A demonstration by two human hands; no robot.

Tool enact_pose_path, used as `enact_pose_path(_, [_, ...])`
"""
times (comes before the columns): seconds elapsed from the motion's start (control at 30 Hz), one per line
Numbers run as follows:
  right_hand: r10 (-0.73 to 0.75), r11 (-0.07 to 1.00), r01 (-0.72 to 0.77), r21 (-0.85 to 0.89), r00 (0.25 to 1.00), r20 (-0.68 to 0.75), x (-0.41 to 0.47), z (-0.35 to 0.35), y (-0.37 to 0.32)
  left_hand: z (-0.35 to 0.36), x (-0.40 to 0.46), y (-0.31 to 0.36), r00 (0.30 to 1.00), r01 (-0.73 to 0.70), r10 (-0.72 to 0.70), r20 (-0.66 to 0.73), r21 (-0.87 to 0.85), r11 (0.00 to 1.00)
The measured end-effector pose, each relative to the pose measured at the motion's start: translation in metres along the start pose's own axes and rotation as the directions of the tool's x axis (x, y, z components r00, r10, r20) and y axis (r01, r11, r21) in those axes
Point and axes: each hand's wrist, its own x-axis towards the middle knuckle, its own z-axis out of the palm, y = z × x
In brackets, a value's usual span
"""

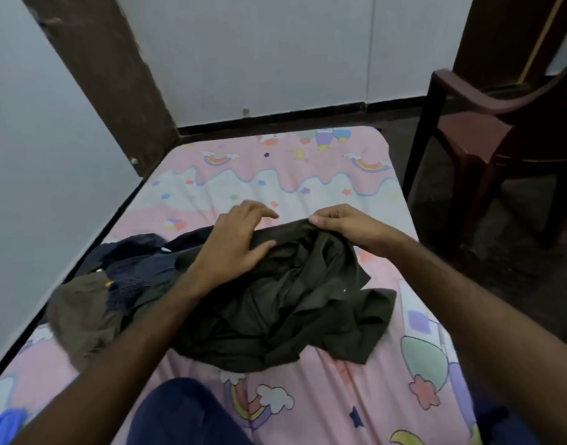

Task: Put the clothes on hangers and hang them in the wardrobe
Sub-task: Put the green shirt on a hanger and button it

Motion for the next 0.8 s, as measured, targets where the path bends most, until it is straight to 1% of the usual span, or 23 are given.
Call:
enact_pose_path(0.03, [0.0, 1.0, 0.0, -0.014, 1.0, 0.009, -0.003, -0.011, 0.004, 0.005, 0.008, -0.006, 0.989, 0.049, -0.045, 0.142, -0.022, 0.999])
enact_pose_path(0.07, [-0.005, 0.999, 0.006, -0.04, 1.0, 0.023, -0.004, -0.022, 0.005, 0.009, 0.014, -0.01, 0.961, 0.075, -0.058, 0.271, -0.05, 0.996])
enact_pose_path(0.1, [-0.016, 0.996, 0.019, -0.082, 0.999, 0.034, -0.006, -0.033, 0.002, 0.01, 0.019, -0.012, 0.925, 0.092, -0.06, 0.375, -0.068, 0.993])
enact_pose_path(0.13, [-0.028, 0.99, 0.032, -0.137, 0.999, 0.033, -0.007, -0.044, -0.004, 0.008, 0.024, -0.014, 0.892, 0.113, -0.066, 0.448, -0.079, 0.99])
enact_pose_path(0.2, [-0.047, 0.97, 0.047, -0.24, 0.999, 0.005, -0.008, -0.063, -0.017, -0.005, 0.029, -0.017, 0.85, 0.172, -0.108, 0.515, -0.077, 0.982])
enact_pose_path(0.27, [-0.077, 0.939, 0.058, -0.338, 0.996, -0.043, -0.009, -0.079, -0.03, -0.021, 0.03, -0.022, 0.841, 0.184, -0.156, 0.518, -0.002, 0.983])
enact_pose_path(0.33, [-0.123, 0.866, 0.08, -0.493, 0.991, -0.054, -0.013, -0.087, -0.041, -0.036, 0.034, -0.029, 0.867, 0.188, -0.207, 0.454, 0.087, 0.978])
enact_pose_path(0.37, [-0.142, 0.814, 0.093, -0.574, 0.989, -0.041, -0.018, -0.084, -0.044, -0.045, 0.038, -0.029, 0.897, 0.199, -0.227, 0.38, 0.112, 0.974])
enact_pose_path(0.4, [-0.158, 0.752, 0.108, -0.65, 0.987, -0.019, -0.022, -0.08, -0.049, -0.057, 0.044, -0.028, 0.934, 0.202, -0.23, 0.274, 0.127, 0.971])
enact_pose_path(0.47, [-0.187, 0.659, 0.124, -0.742, 0.982, -0.002, -0.026, -0.076, -0.065, -0.082, 0.065, -0.027, 0.979, 0.189, -0.196, 0.052, 0.113, 0.975])
enact_pose_path(0.5, [-0.244, 0.61, 0.148, -0.779, 0.97, -0.007, -0.029, -0.074, -0.076, -0.097, 0.074, -0.022, 0.984, 0.175, -0.171, -0.042, 0.118, 0.977])
enact_pose_path(0.53, [-0.313, 0.571, 0.158, -0.805, 0.949, -0.036, -0.033, -0.072, -0.091, -0.113, 0.083, -0.014, 0.982, 0.172, -0.159, -0.101, 0.132, 0.976])
enact_pose_path(0.6, [-0.423, 0.556, 0.136, -0.82, 0.895, -0.139, -0.046, -0.076, -0.128, -0.143, 0.101, 0.005, 0.977, 0.164, -0.134, -0.166, 0.181, 0.97])
enact_pose_path(0.67, [-0.478, 0.541, 0.055, -0.839, 0.841, -0.253, -0.062, -0.085, -0.17, -0.175, 0.118, 0.026, 0.97, 0.14, -0.085, -0.227, 0.238, 0.961])
enact_pose_path(0.73, [-0.514, 0.525, -0.024, -0.851, 0.787, -0.339, -0.077, -0.099, -0.215, -0.214, 0.136, 0.05, 0.963, 0.098, -0.006, -0.269, 0.329, 0.939])
enact_pose_path(0.8, [-0.574, 0.514, -0.056, -0.856, 0.719, -0.392, -0.09, -0.113, -0.266, -0.26, 0.156, 0.069, 0.941, 0.069, 0.088, -0.328, 0.438, 0.896])
